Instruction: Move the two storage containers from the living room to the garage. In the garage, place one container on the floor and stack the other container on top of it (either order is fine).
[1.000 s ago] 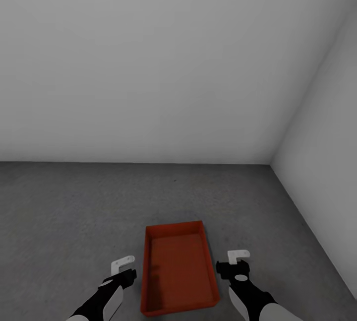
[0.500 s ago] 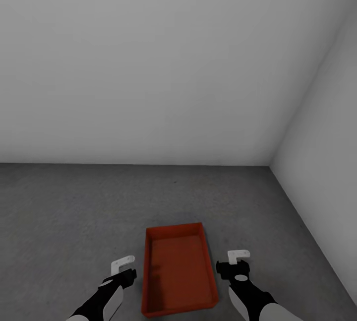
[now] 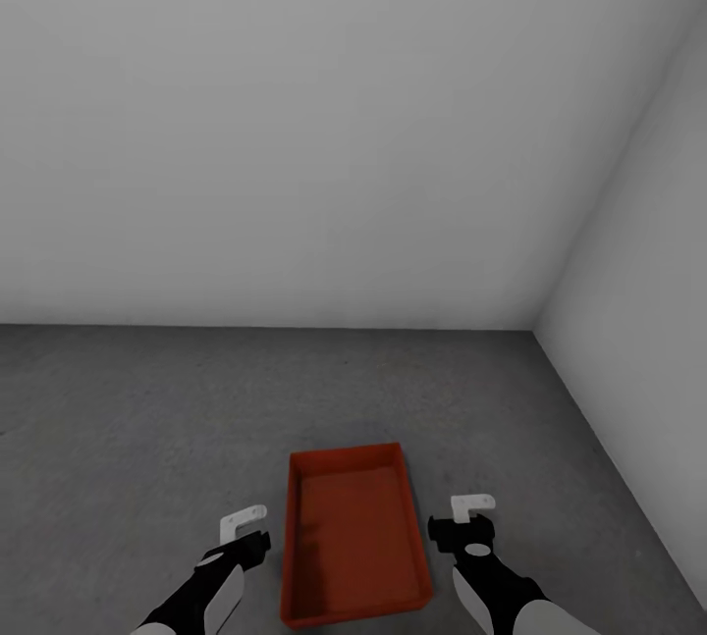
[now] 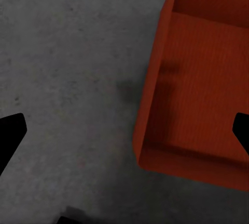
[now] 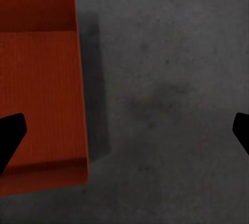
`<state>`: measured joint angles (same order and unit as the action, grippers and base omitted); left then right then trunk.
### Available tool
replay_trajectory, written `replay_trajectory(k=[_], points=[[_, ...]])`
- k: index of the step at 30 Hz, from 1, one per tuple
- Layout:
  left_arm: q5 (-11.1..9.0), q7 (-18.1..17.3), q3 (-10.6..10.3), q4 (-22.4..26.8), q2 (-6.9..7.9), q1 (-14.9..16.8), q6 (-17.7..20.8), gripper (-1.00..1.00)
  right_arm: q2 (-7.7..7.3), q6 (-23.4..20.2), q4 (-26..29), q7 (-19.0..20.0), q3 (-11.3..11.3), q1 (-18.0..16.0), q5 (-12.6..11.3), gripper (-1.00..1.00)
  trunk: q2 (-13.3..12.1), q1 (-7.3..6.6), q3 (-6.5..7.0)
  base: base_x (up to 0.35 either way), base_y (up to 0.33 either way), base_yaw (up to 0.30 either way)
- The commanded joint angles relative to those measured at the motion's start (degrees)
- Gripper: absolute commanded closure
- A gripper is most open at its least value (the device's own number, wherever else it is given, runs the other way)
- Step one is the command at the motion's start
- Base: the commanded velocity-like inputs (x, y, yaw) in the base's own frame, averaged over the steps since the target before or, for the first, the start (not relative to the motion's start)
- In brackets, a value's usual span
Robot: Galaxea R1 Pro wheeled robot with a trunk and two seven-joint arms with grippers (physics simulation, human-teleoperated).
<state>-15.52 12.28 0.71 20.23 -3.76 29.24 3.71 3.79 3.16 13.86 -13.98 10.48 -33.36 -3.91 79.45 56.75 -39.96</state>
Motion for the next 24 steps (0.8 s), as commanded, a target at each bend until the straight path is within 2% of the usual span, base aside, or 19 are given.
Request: replay_trajectory(k=[1,8,18,24], points=[[-0.21,0.13,0.1,0.15,-0.02,0.01,0.33,-1.0,-0.01,0.23,-0.06,-0.31,0.41,-0.04,-0.41,-1.0,0.02,0.0,-0.04,0.0,0.0,0.0],[-0.3,0.03,0.22,0.52,0.02,-0.04,0.8,-1.0,0.0,0.26,-0.06,-0.35,0.41,-0.04,-0.48,-1.0,0.02,0.0,-0.04,-0.007,0.0,0.0],[-0.25,0.34,0.17,0.37,-0.02,-0.03,1.14,-1.0,0.16,0.2,-0.21,-0.39,0.48,-0.04,-0.36,-1.0,0.02,0.0,-0.04,-0.321,0.0,0.0],[-0.22,2.22,0.11,0.02,-0.02,-0.01,1.17,-1.0,0.17,0.18,-0.23,-0.39,0.42,-0.04,-0.44,-1.0,0.02,0.0,-0.04,-0.346,0.0,0.0]])
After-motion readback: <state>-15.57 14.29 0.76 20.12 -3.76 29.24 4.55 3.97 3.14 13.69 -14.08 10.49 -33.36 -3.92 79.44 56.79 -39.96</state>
